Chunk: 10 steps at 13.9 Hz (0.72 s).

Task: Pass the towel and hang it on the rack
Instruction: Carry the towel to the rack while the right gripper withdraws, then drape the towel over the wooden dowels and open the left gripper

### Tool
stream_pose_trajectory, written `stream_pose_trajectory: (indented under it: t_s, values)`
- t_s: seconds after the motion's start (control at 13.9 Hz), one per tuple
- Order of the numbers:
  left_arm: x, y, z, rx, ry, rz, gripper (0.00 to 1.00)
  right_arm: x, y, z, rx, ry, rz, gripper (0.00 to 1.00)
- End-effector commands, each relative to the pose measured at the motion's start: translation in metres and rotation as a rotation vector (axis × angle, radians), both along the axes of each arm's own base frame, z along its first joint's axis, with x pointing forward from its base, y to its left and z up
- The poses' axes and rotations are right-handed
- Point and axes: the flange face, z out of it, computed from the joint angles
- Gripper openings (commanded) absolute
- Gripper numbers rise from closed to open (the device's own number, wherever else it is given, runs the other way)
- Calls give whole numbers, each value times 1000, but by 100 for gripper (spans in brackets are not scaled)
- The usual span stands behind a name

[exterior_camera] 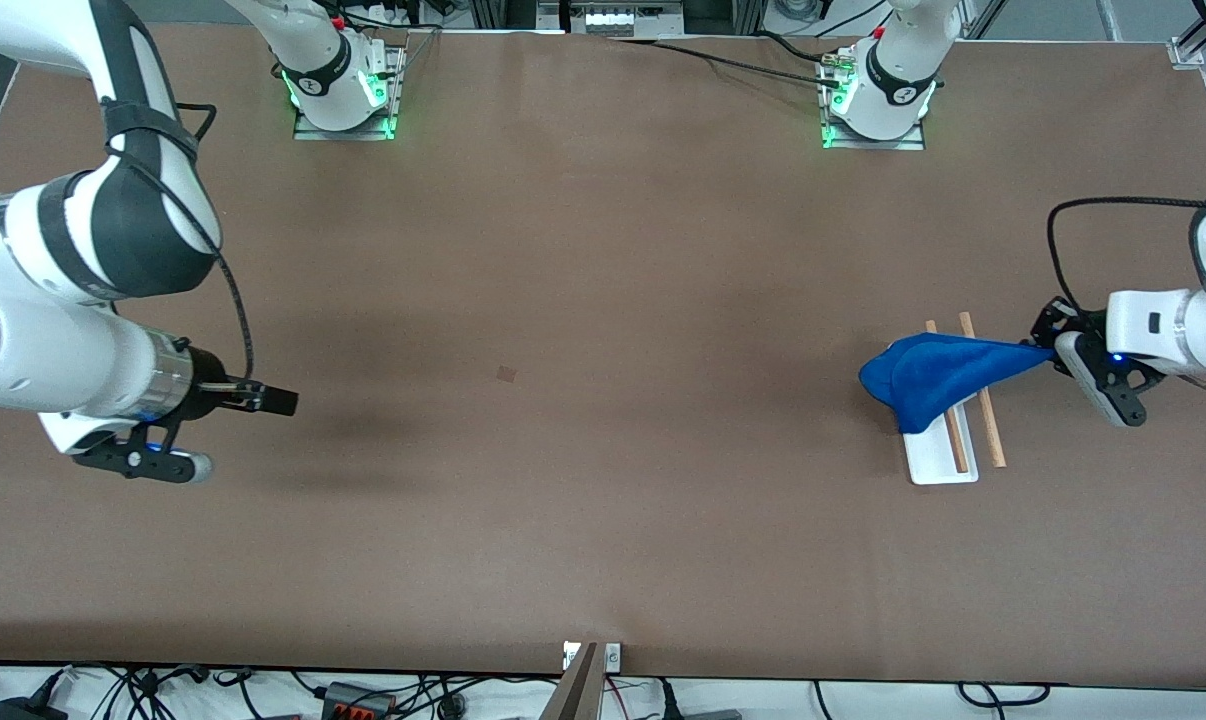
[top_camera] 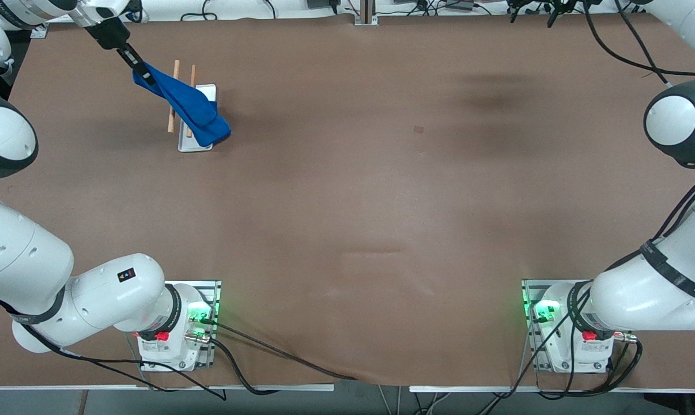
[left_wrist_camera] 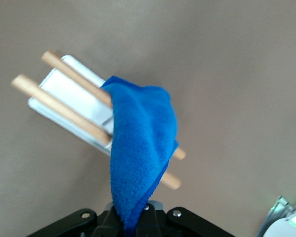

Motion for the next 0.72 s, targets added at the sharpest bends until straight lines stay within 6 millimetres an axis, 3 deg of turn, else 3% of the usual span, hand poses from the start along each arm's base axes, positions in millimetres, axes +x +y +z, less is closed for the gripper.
stream_pose_trajectory:
  t_s: [0.0, 0.07, 0.29, 0.5, 0.65]
  values:
    - [14, 26, -7, -4, -27, -46, 1, -12, -51, 27, -43, -30, 33, 100]
    - [16, 37, -15, -8, -33, -56, 1, -19, -69, 43, -52, -45, 50, 100]
    - [15, 81, -53, 16, -43, -18, 1, -43, -93, 86, -60, -84, 83, 100]
    - [15, 92, -84, 10, -26, 3, 1, -56, -118, 118, -77, -119, 139, 100]
    - [16, 98, -96, 10, -39, 15, 1, -62, -124, 121, -74, -113, 163, 100]
